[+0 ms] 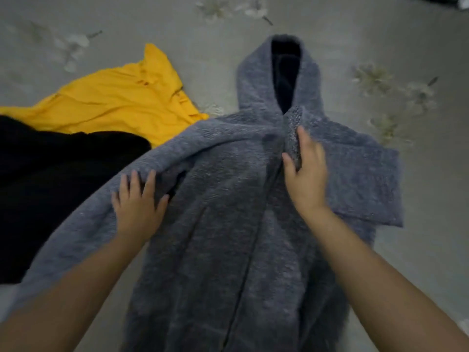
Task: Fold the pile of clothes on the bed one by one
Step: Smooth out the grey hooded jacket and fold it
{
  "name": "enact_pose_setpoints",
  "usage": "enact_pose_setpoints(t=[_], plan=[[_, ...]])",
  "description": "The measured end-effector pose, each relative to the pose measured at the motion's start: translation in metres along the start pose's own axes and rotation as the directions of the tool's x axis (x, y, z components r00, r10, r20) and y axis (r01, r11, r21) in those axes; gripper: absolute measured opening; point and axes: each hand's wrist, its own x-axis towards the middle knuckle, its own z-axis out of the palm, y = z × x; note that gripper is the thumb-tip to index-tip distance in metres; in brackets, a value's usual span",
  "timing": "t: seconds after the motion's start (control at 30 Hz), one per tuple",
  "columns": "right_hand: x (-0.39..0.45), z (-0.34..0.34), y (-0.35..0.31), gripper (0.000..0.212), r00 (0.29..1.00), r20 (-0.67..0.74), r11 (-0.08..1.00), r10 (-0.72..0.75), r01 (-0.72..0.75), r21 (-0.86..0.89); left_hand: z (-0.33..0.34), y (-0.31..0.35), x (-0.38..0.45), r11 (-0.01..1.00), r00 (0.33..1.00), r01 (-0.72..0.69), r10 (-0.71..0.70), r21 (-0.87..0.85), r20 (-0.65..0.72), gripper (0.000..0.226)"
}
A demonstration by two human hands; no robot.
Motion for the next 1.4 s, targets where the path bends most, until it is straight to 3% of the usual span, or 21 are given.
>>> enact_pose_setpoints(t=[0.1, 0.2, 0.33, 0.43, 0.57, 0.6, 0.67, 0.7, 0.77, 0.83, 0.93, 1.03, 1.13, 1.2, 1.27, 1.37, 1.4], plan=[[0.011, 0.031, -0.025, 0.049, 0.998, -0.049, 0.998, 0.026, -0.028, -0.049, 0.002, -0.032, 0.03, 0.999, 0.999, 0.01, -0.012, -0.05, -0.04, 0.059], [0.009, 0.059, -0.035, 0.05, 0.998, 0.008, 0.992, 0.06, -0.059, -0.114, 0.007, -0.041, 0.068, 0.993, 1.0, 0.025, -0.025, -0.12, 0.006, 0.063], [0.001, 0.086, -0.035, 0.051, 0.995, 0.085, 0.975, 0.054, -0.034, -0.22, 0.017, -0.041, 0.098, 0.992, 0.99, -0.086, 0.095, -0.088, 0.1, 0.067], [0.009, 0.096, -0.044, 0.051, 0.999, 0.036, 0.974, 0.033, -0.024, -0.227, 0.003, -0.058, 0.12, 0.991, 0.995, -0.103, 0.104, -0.091, 0.009, 0.066], [0.022, 0.124, -0.066, 0.047, 0.988, 0.007, 0.955, -0.152, 0.148, -0.256, -0.04, -0.083, 0.184, 0.981, 0.97, -0.196, 0.195, 0.009, -0.146, 0.074], [0.023, 0.136, -0.071, 0.047, 0.986, 0.056, 0.95, -0.156, 0.165, -0.264, -0.047, -0.089, 0.195, 0.977, 0.968, -0.208, 0.213, 0.053, -0.132, 0.077], [0.018, 0.163, -0.073, 0.052, 0.938, 0.342, 0.921, -0.048, 0.174, -0.349, -0.048, -0.099, 0.204, 0.973, 0.976, -0.204, 0.211, 0.106, -0.06, 0.08], [0.01, 0.175, -0.069, 0.056, 0.86, 0.505, 0.891, 0.067, 0.177, -0.419, -0.045, -0.105, 0.201, 0.979, 0.982, -0.183, 0.186, 0.091, -0.026, 0.079], [-0.004, 0.188, -0.057, 0.057, 0.754, 0.63, 0.869, 0.185, 0.173, -0.463, -0.036, -0.118, 0.183, 0.991, 0.991, -0.133, 0.133, -0.006, -0.003, 0.075], [-0.011, 0.19, -0.053, 0.057, 0.762, 0.624, 0.895, 0.173, 0.142, -0.422, -0.027, -0.135, 0.153, 0.987, 0.993, -0.117, 0.114, -0.109, -0.037, 0.071], [-0.012, 0.186, -0.057, 0.08, 0.795, 0.59, 0.916, 0.139, 0.123, -0.382, -0.02, -0.165, 0.101, 0.956, 0.998, -0.046, 0.034, -0.29, -0.046, 0.072], [-0.017, 0.185, -0.071, 0.056, 0.831, 0.554, 0.931, 0.046, 0.165, -0.324, -0.013, -0.196, 0.043, 0.92, 0.993, 0.12, -0.115, -0.374, 0.035, 0.074], [-0.023, 0.188, -0.083, 0.045, 0.821, 0.566, 0.935, -0.077, 0.257, -0.246, -0.008, -0.219, -0.005, 0.861, 0.947, 0.322, -0.294, -0.394, 0.131, 0.079], [-0.02, 0.192, -0.091, 0.038, 0.795, 0.586, 0.925, -0.158, 0.327, -0.194, -0.008, -0.227, -0.025, 0.804, 0.912, 0.409, -0.37, -0.431, 0.175, 0.082], [-0.014, 0.197, -0.1, 0.036, 0.743, 0.635, 0.905, -0.212, 0.395, -0.16, -0.007, -0.233, -0.038, 0.789, 0.914, 0.403, -0.368, -0.463, 0.169, 0.081], [-0.011, 0.211, -0.117, 0.056, 0.622, 0.754, 0.896, -0.213, 0.431, -0.103, -0.009, -0.24, -0.046, 0.71, 0.899, 0.421, -0.41, -0.564, 0.154, 0.074], [-0.012, 0.215, -0.121, 0.053, 0.619, 0.762, 0.905, -0.19, 0.411, -0.108, -0.011, -0.242, -0.048, 0.668, 0.891, 0.427, -0.424, -0.609, 0.159, 0.073]])
